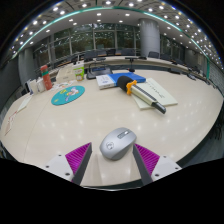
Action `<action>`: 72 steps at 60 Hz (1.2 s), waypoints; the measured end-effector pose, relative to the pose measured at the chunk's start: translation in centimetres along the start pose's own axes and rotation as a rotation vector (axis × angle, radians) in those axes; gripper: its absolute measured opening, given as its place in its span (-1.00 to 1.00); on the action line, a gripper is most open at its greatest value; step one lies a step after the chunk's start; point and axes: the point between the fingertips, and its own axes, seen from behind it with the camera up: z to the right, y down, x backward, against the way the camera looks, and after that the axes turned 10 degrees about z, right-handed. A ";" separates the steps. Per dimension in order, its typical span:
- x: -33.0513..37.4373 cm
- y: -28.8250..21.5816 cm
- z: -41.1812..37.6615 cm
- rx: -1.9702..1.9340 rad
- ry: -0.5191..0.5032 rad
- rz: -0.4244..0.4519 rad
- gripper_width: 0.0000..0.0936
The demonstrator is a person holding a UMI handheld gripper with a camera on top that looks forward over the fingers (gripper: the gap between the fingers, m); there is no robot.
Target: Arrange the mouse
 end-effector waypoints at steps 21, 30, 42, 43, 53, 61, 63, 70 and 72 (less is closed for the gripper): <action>-4.6 -1.7 0.9 -0.030 0.017 0.010 0.40; -5.3 -1.9 1.1 0.021 0.040 0.034 0.12; -5.4 -2.1 1.1 0.034 0.039 0.026 -0.12; -5.4 -2.1 1.2 0.038 0.041 0.024 -0.13; -4.8 -4.1 0.4 0.007 0.062 0.018 -0.20; -4.1 -13.1 -1.9 0.033 0.078 0.133 -0.20; -4.2 -16.0 -2.8 0.033 0.080 0.169 -0.20; -5.5 -25.2 -7.4 0.055 0.058 0.281 -0.20; -6.4 -27.2 -9.1 0.061 0.041 0.303 -0.20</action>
